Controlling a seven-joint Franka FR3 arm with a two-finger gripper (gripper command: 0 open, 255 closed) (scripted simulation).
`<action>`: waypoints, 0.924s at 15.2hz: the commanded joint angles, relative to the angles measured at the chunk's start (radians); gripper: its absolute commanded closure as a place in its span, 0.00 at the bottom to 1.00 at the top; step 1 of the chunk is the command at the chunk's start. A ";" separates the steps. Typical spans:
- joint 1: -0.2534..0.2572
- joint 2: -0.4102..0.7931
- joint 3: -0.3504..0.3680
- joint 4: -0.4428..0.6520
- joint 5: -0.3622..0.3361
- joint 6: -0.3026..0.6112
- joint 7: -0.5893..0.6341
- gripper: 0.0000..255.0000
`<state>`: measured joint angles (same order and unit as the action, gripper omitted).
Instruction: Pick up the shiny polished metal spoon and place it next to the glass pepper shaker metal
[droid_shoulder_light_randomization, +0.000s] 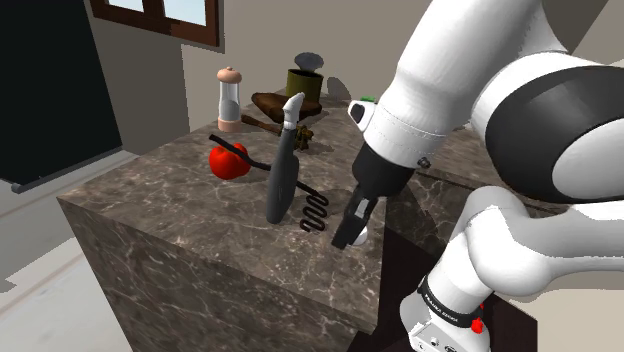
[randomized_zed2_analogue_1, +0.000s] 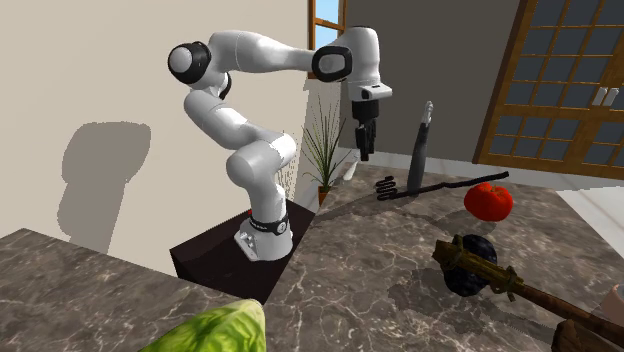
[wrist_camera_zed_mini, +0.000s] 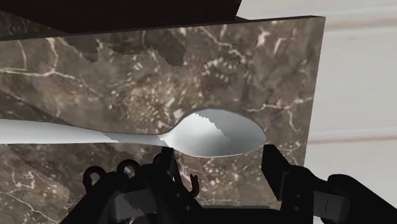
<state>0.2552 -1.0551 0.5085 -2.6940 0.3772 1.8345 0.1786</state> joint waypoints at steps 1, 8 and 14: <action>-0.005 0.002 -0.009 0.026 -0.010 -0.024 0.001 1.00; -0.024 0.015 -0.044 0.122 -0.043 -0.106 0.000 1.00; -0.038 0.035 -0.068 0.209 -0.068 -0.173 0.001 1.00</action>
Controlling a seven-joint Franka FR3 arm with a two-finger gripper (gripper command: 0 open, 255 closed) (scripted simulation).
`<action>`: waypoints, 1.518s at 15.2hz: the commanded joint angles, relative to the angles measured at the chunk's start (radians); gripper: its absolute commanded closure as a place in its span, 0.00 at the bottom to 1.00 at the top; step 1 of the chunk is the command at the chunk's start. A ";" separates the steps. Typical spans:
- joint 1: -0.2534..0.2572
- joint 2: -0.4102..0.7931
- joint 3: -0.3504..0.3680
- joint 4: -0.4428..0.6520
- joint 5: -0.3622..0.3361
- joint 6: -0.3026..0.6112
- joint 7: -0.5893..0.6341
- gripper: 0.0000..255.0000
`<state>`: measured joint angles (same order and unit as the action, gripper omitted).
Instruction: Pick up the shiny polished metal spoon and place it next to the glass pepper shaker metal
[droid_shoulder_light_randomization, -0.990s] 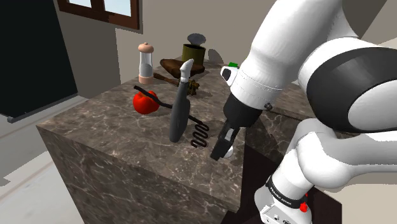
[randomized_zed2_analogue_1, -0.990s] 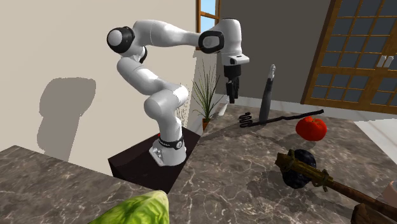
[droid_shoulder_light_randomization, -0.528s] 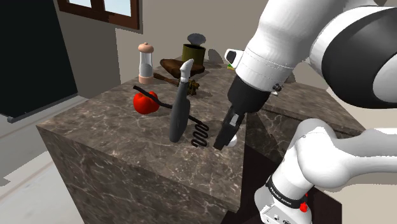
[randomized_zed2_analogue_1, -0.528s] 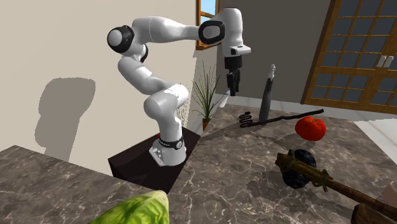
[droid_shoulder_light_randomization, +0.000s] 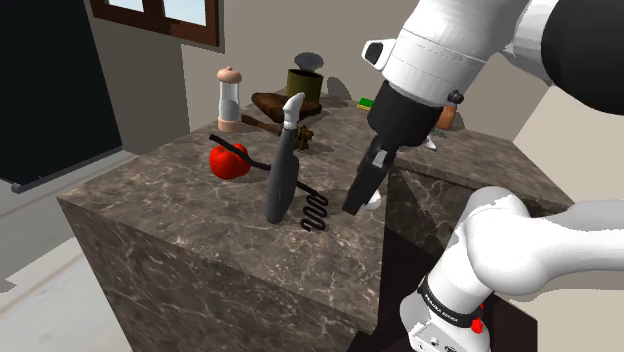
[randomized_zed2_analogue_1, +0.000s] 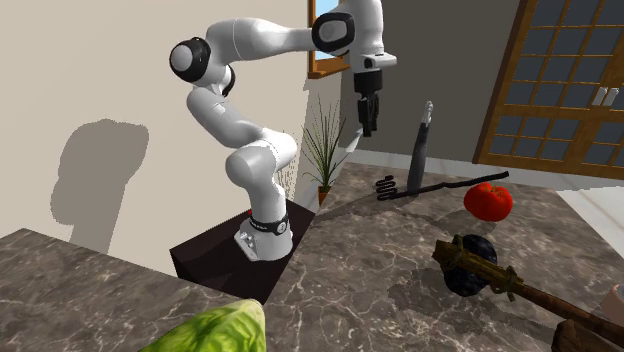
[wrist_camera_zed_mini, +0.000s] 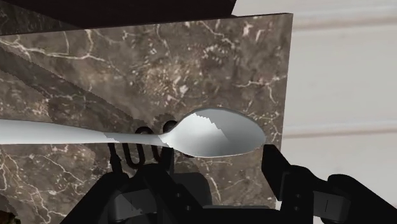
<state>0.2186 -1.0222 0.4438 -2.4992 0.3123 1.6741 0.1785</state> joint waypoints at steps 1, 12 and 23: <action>-0.004 0.007 -0.007 0.030 -0.007 -0.023 0.001 1.00; -0.029 0.063 -0.042 0.204 -0.045 -0.141 0.004 1.00; -0.052 0.139 -0.065 0.396 -0.076 -0.258 0.011 1.00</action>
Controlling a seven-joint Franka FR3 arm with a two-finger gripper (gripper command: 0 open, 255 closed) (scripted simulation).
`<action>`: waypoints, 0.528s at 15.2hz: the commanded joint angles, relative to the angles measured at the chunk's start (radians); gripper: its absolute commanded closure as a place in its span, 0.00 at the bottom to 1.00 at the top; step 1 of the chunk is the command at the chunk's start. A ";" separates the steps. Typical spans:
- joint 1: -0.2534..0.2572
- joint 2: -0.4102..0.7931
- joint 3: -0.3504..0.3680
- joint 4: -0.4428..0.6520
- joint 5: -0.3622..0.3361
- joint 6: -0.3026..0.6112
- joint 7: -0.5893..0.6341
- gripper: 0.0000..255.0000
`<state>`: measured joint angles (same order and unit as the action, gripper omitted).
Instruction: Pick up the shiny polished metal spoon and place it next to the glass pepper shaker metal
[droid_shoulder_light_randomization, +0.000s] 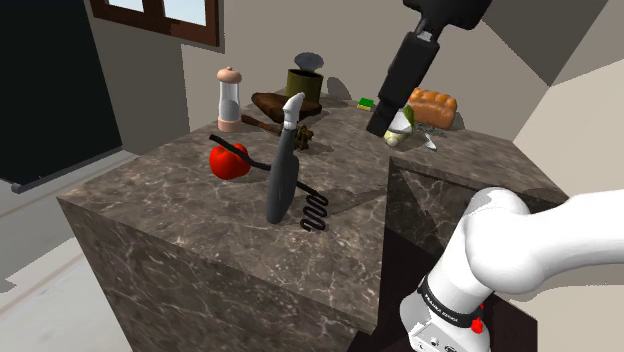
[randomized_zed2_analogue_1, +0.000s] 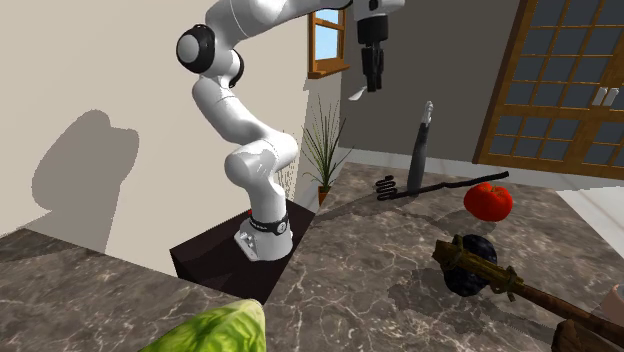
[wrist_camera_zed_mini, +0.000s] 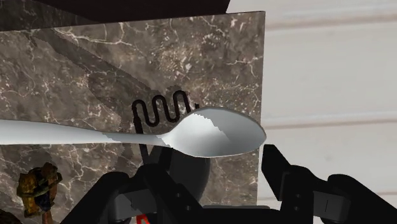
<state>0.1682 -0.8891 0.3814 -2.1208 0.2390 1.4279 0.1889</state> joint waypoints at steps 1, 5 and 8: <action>-0.003 0.012 -0.004 0.031 -0.005 -0.020 0.001 1.00; -0.041 0.116 -0.026 0.067 -0.044 0.042 -0.050 1.00; -0.068 0.201 -0.038 0.107 -0.072 0.083 -0.082 1.00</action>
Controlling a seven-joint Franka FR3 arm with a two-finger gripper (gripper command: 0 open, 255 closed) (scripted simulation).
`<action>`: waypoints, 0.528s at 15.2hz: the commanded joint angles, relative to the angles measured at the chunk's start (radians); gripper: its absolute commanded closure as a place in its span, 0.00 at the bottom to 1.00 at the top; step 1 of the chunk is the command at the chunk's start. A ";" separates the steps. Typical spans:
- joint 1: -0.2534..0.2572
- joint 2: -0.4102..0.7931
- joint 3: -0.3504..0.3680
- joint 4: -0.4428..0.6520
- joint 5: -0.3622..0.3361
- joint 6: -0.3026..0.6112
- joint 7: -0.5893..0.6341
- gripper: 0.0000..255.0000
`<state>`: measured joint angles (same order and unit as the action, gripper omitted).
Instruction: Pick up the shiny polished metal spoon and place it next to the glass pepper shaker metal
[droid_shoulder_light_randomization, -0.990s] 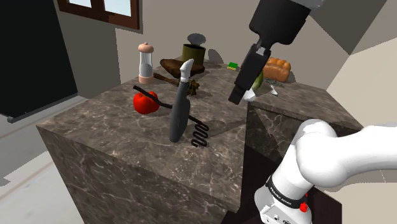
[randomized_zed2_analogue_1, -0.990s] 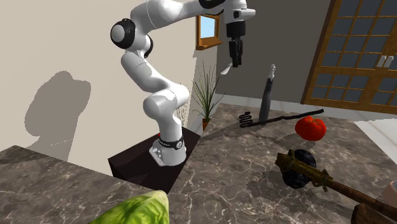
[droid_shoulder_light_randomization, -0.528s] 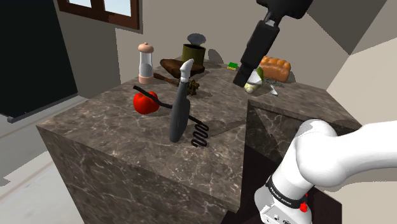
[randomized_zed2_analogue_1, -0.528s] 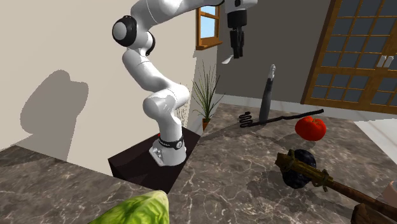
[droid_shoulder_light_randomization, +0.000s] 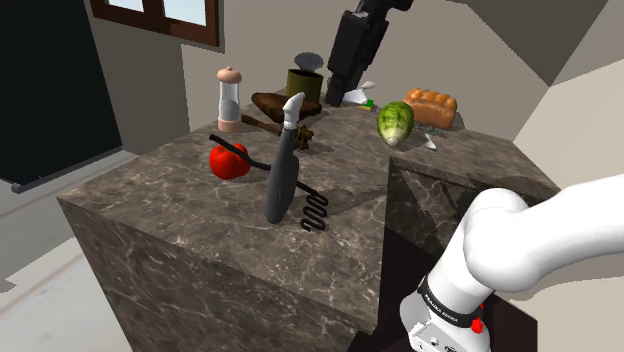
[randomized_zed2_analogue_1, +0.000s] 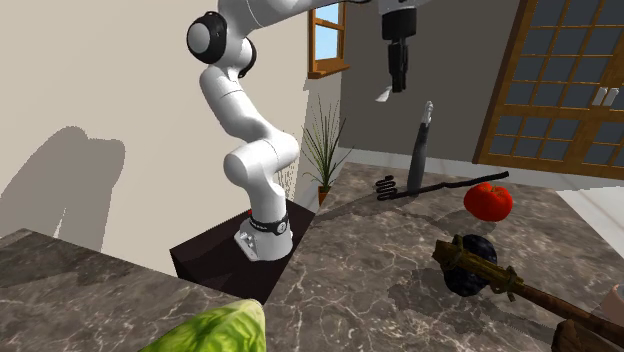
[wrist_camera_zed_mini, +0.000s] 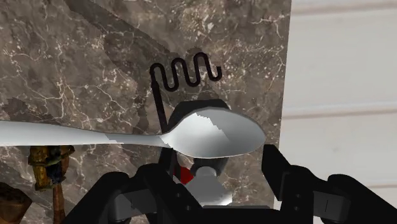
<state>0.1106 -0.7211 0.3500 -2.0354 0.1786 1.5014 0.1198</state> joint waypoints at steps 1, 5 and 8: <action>-0.020 0.062 -0.010 0.037 -0.021 0.022 -0.023 1.00; -0.054 0.186 -0.020 0.114 -0.057 0.065 -0.057 1.00; -0.078 0.284 -0.025 0.185 -0.085 0.088 -0.077 1.00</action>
<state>0.0415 -0.4723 0.3283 -1.8781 0.1044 1.5826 0.0522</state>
